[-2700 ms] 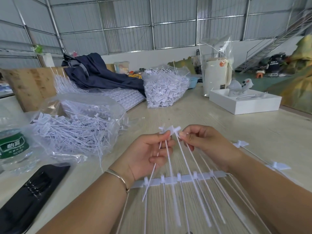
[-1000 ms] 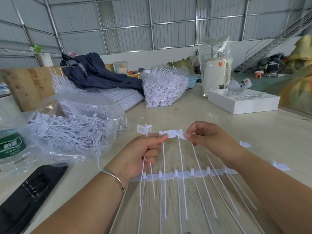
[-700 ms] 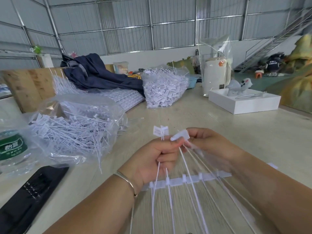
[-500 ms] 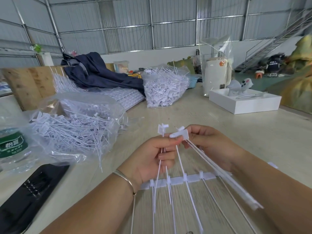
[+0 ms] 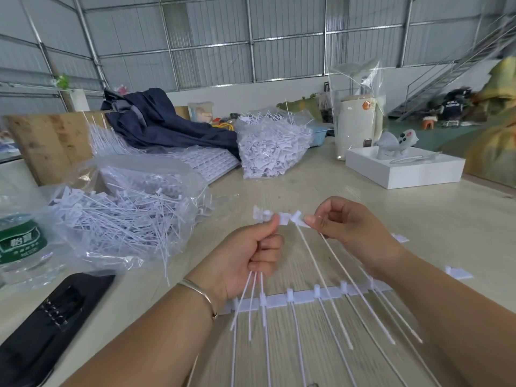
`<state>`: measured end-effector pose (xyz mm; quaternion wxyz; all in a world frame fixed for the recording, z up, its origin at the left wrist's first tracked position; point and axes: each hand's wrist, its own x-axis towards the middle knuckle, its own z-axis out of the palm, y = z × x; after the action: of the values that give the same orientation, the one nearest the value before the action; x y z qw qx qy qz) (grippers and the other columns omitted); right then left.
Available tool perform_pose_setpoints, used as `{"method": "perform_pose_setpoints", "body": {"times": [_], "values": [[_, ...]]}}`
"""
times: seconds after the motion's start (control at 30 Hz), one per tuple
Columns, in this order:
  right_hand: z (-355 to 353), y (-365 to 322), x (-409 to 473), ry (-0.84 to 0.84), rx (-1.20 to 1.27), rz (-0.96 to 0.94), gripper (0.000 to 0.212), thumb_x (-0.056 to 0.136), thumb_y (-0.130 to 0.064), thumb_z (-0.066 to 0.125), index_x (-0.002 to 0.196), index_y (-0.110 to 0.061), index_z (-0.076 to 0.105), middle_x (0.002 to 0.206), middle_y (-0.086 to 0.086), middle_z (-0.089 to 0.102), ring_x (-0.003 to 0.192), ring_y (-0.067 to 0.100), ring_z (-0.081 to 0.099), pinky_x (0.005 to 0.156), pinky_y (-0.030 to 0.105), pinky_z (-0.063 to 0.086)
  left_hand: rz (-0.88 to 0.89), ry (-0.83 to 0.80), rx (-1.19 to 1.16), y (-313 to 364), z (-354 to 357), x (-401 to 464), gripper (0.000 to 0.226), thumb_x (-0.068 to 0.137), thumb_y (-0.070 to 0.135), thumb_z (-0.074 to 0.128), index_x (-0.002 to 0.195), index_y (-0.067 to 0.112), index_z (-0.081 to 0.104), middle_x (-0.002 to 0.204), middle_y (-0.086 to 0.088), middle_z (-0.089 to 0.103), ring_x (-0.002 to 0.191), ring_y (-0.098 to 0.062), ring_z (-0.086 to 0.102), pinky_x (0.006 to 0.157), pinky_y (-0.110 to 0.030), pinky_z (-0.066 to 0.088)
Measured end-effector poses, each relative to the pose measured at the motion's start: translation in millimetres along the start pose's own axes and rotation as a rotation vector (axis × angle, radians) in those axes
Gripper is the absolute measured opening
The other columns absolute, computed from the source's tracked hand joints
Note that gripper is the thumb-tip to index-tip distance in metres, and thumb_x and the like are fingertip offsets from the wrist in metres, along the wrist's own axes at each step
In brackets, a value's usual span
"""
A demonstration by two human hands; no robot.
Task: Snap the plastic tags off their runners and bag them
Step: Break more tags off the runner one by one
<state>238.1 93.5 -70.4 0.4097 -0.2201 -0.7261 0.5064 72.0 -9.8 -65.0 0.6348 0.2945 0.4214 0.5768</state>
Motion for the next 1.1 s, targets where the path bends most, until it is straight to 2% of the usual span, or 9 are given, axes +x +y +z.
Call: {"method": "perform_pose_setpoints", "body": {"times": [0.13,0.23,0.33,0.4,0.5,0.6,0.73,0.9,1.1], "values": [[-0.1,1.6,0.2,-0.008,-0.045,-0.005,0.023,0.081,-0.021,0.075,0.079,-0.006,0.059,0.072,0.012,0.05,0.069,0.02,0.043,0.067,0.032,0.036,0.203,0.237,0.116,-2.5,-4.8,6.0,0.046,0.086,-0.002,0.063,0.063,0.024,0.032,0.053,0.008,0.02,0.036,-0.002,0.017,0.029,-0.014,0.014],[-1.0,3.9,1.8,0.004,-0.111,0.028,0.015,0.083,-0.015,0.072,0.08,-0.007,0.058,0.073,0.01,0.05,0.07,0.02,0.044,0.068,0.034,0.037,0.216,0.351,0.093,-2.8,-8.4,8.6,0.039,0.093,0.011,0.062,0.067,0.024,0.036,0.049,0.008,0.025,0.034,-0.003,0.019,0.028,-0.015,0.014],[1.9,6.1,1.5,0.01,-0.252,-0.027,0.015,0.084,-0.014,0.069,0.081,-0.007,0.057,0.07,0.003,0.05,0.062,0.01,0.043,0.059,0.02,0.036,0.098,0.289,0.165,-3.8,-3.4,4.9,0.027,0.092,0.039,0.062,0.075,0.021,0.051,0.054,0.008,0.023,0.036,-0.003,0.019,0.029,-0.015,0.014],[4.7,6.2,0.1,0.011,-0.335,-0.083,0.018,0.084,-0.017,0.071,0.08,-0.007,0.057,0.071,0.003,0.051,0.061,0.008,0.041,0.056,0.017,0.034,0.071,0.219,0.218,-6.0,0.9,4.4,0.029,0.082,0.046,0.069,0.073,0.025,0.05,0.056,0.008,0.019,0.038,-0.004,0.016,0.029,-0.015,0.015],[6.1,6.6,-1.6,-0.007,-0.383,-0.113,0.021,0.085,-0.02,0.073,0.082,-0.007,0.057,0.073,0.004,0.051,0.064,0.01,0.041,0.058,0.019,0.034,0.086,0.184,0.283,-7.3,2.8,6.2,0.036,0.074,0.036,0.078,0.063,0.028,0.044,0.055,0.008,0.019,0.039,-0.005,0.015,0.029,-0.016,0.014],[4.0,4.8,-1.4,-0.007,-0.394,-0.12,0.02,0.083,-0.022,0.074,0.084,-0.009,0.058,0.075,0.002,0.054,0.063,0.008,0.043,0.061,0.017,0.035,0.125,0.22,0.361,-9.1,-1.2,6.3,0.027,0.082,0.019,0.075,0.063,0.023,0.055,0.054,0.007,0.022,0.039,-0.005,0.017,0.031,-0.015,0.014],[-3.3,4.0,1.8,0.022,-0.462,-0.055,0.022,0.08,-0.036,0.075,0.084,-0.018,0.062,0.076,0.005,0.06,0.067,0.008,0.049,0.076,0.03,0.038,0.165,0.238,0.328,-5.0,-7.0,5.8,0.033,0.086,0.011,0.071,0.056,0.023,0.061,0.053,0.008,0.023,0.037,-0.004,0.017,0.031,-0.015,0.015],[-6.3,0.4,2.0,0.007,-0.339,-0.039,0.028,0.087,-0.026,0.07,0.08,0.0,0.064,0.064,0.003,0.044,0.053,0.005,0.035,0.053,0.012,0.03,0.167,0.181,0.241,1.5,-10.9,2.5,0.03,0.08,0.013,0.073,0.06,0.024,0.053,0.053,0.009,0.019,0.036,-0.003,0.015,0.031,-0.015,0.013],[-6.3,-3.4,1.4,-0.015,-0.245,-0.016,0.035,0.086,-0.029,0.07,0.081,0.005,0.061,0.066,0.005,0.041,0.057,0.009,0.035,0.052,0.012,0.029,0.158,0.123,0.225,2.6,-8.8,0.3,0.024,0.072,0.019,0.075,0.062,0.025,0.055,0.052,0.01,0.019,0.036,-0.002,0.015,0.03,-0.015,0.014]]}}
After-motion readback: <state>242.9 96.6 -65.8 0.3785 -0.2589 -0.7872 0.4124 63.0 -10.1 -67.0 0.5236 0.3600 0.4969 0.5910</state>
